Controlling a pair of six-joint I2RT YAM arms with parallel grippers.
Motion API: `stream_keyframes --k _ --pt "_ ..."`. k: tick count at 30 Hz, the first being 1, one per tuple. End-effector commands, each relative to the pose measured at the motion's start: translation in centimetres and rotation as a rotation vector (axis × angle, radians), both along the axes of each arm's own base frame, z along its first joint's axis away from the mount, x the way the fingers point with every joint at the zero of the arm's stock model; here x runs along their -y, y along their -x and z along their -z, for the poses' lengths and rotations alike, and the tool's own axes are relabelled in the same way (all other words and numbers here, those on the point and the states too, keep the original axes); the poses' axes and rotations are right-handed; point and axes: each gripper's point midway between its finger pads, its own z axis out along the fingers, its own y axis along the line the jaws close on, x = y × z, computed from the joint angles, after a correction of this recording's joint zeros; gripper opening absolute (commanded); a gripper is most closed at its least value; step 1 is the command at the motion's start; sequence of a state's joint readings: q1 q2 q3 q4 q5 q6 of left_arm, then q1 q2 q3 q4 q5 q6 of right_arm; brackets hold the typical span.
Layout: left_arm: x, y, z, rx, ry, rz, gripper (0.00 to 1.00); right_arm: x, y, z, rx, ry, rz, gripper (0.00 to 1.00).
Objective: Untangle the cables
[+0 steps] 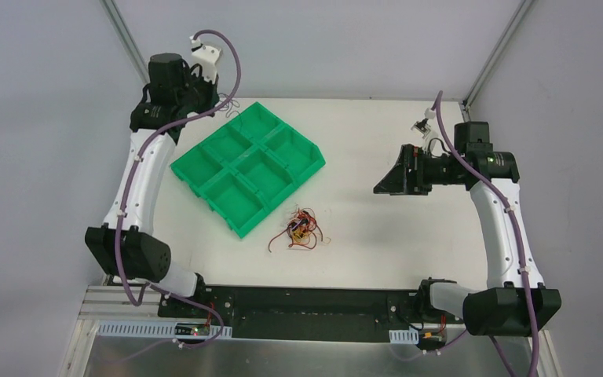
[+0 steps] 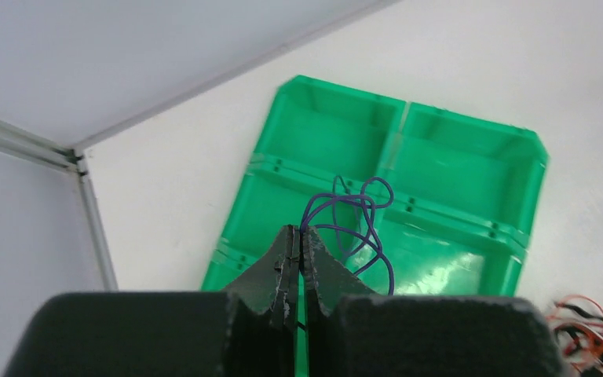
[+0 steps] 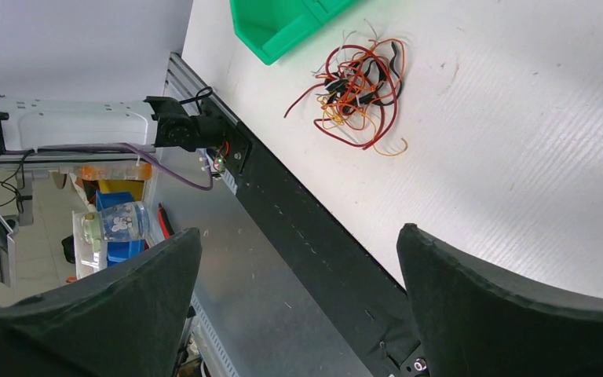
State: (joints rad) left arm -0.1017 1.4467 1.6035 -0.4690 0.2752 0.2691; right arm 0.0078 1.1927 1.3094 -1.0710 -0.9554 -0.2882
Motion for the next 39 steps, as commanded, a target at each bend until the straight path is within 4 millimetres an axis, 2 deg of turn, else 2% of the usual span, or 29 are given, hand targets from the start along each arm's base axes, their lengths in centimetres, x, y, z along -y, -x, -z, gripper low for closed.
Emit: stream_keyframes --k 1,6,9,12,15,18,21,24,25,26,27,28,29,30,34,36,39 --pt "-1.3 -3.8 -1.7 0.060 -0.076 -0.029 0.00 0.3 -1.2 -0.3 0.035 0.018 0.022 0.99" --pt "-2.0 -9.8 -0.8 0.107 -0.143 -0.061 0.00 0.3 -2.1 0.5 0.019 0.020 0.033 0.99" --pt "-1.5 -13.7 1.4 0.128 -0.156 -0.042 0.00 0.3 -2.6 0.9 -0.001 0.017 0.030 0.99" --pt "-0.6 -16.7 3.7 0.119 -0.158 -0.029 0.00 0.3 -3.0 1.4 -0.021 0.018 0.029 0.99" --pt "0.3 -18.5 6.0 0.106 -0.160 -0.016 0.00 0.3 -3.2 1.9 -0.041 0.019 0.027 1.00" --pt "0.8 -19.2 8.8 0.067 -0.167 0.001 0.00 0.3 -3.4 2.5 -0.063 0.017 0.025 0.99" --pt "1.3 -18.6 12.6 -0.009 -0.171 0.032 0.00 0.2 -3.6 3.0 -0.081 0.011 0.020 1.00" --pt "2.2 -16.8 15.9 -0.089 -0.147 0.077 0.00 0.2 -4.0 3.3 -0.093 0.007 0.023 0.99" --pt "2.7 -16.2 16.4 -0.105 -0.130 0.096 0.00 0.1 -4.2 3.3 -0.094 0.007 0.025 0.99" --pt "3.2 -15.6 16.7 -0.118 -0.116 0.113 0.07 0.0 -4.3 3.5 -0.096 0.008 0.024 0.99" --pt "3.7 -15.1 16.5 -0.122 -0.104 0.128 0.23 -0.2 -4.4 3.7 -0.095 0.013 0.017 0.99" --pt "3.9 -14.7 16.2 -0.124 -0.096 0.135 0.47 -0.5 -4.3 3.9 -0.096 0.022 0.007 0.99" --pt "4.0 -14.4 15.7 -0.124 -0.087 0.131 0.63 -0.8 -4.3 4.2 -0.092 0.038 -0.006 0.99" --pt "3.8 -14.1 14.8 -0.120 -0.077 0.117 0.70 -1.2 -4.3 4.6 -0.088 0.057 -0.019 0.99" --pt "2.8 -11.7 9.6 -0.094 0.042 0.043 0.80 -3.2 -3.9 6.5 -0.062 0.144 -0.076 0.98" --pt "2.8 -9.2 6.9 -0.089 0.144 0.034 0.98 -4.4 -4.4 7.9 -0.039 0.194 -0.080 0.96" --pt "3.4 -4.7 4.6 -0.116 0.291 0.043 0.99 -7.3 -4.8 9.5 0.023 0.256 -0.127 0.93"
